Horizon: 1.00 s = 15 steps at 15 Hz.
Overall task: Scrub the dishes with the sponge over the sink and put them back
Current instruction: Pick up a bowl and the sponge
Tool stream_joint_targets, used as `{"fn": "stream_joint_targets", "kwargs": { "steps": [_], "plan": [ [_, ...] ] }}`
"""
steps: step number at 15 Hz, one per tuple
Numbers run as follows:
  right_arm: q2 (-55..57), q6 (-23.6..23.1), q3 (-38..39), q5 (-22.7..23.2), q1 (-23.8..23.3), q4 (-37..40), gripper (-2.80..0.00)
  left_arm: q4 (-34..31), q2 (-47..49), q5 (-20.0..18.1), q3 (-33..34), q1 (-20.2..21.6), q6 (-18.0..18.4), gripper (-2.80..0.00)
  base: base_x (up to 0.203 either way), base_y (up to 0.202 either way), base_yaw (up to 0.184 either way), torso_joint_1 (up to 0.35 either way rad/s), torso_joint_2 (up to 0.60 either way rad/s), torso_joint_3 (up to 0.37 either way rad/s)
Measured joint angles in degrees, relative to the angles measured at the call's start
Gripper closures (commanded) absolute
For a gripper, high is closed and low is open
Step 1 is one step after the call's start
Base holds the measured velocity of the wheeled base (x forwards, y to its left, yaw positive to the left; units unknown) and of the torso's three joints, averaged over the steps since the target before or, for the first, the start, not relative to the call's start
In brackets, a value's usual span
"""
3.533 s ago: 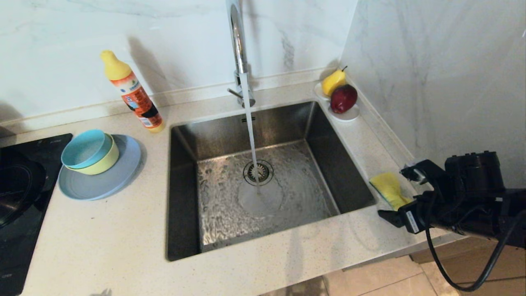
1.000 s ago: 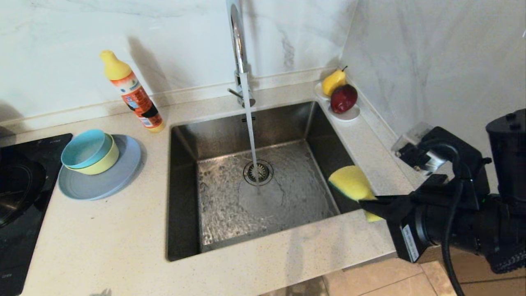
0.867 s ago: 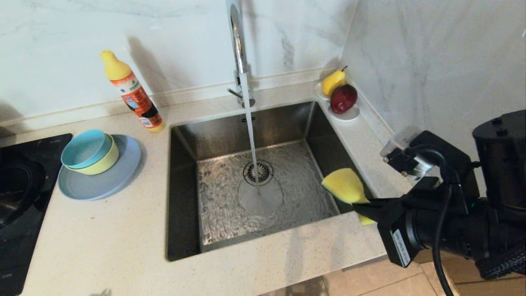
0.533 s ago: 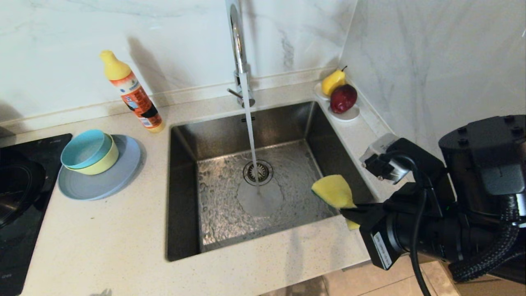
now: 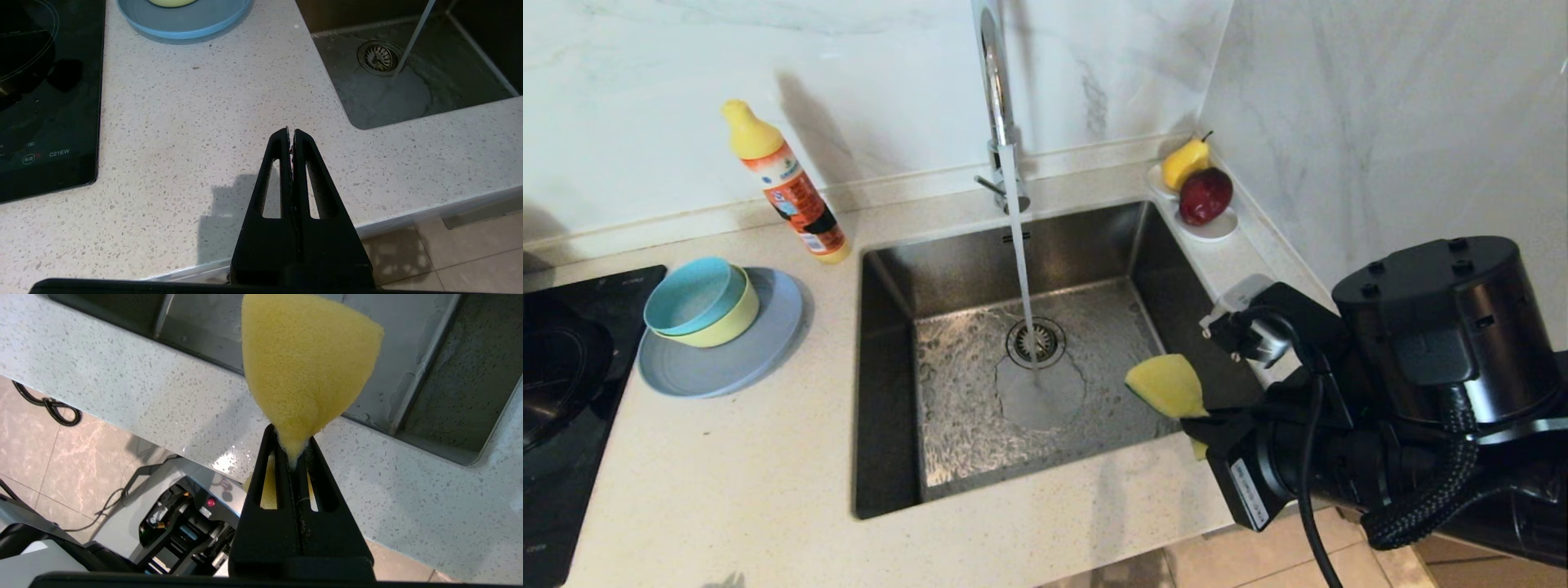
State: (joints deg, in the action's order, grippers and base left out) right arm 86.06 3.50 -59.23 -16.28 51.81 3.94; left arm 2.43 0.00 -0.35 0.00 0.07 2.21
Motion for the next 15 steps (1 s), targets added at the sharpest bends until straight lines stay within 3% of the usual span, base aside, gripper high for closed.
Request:
{"fn": "stream_joint_targets", "kwargs": {
  "steps": [10, 12, 15],
  "plan": [
    [-0.12, 0.07, 1.03, -0.4, -0.07, 0.17, 0.0, -0.89, 0.24, 1.56, -0.58, 0.0, 0.02, 0.0, 0.0, 0.0, 0.0, 0.0, 0.0, 0.0],
    [-0.15, -0.17, 1.24, -0.5, -0.11, 0.08, 0.0, -1.98, 2.94, 1.63, -5.31, -0.05, -0.8, 0.0, 0.0, 0.0, 0.0, 0.0, 0.0, 0.0],
    [-0.42, -0.48, 0.63, -0.53, -0.11, -0.33, 0.0, -2.78, 11.86, 2.13, -18.31, -0.07, -1.01, 0.0, 0.0, 0.0, 0.0, 0.0, 0.0, 0.0]
  ]
}}
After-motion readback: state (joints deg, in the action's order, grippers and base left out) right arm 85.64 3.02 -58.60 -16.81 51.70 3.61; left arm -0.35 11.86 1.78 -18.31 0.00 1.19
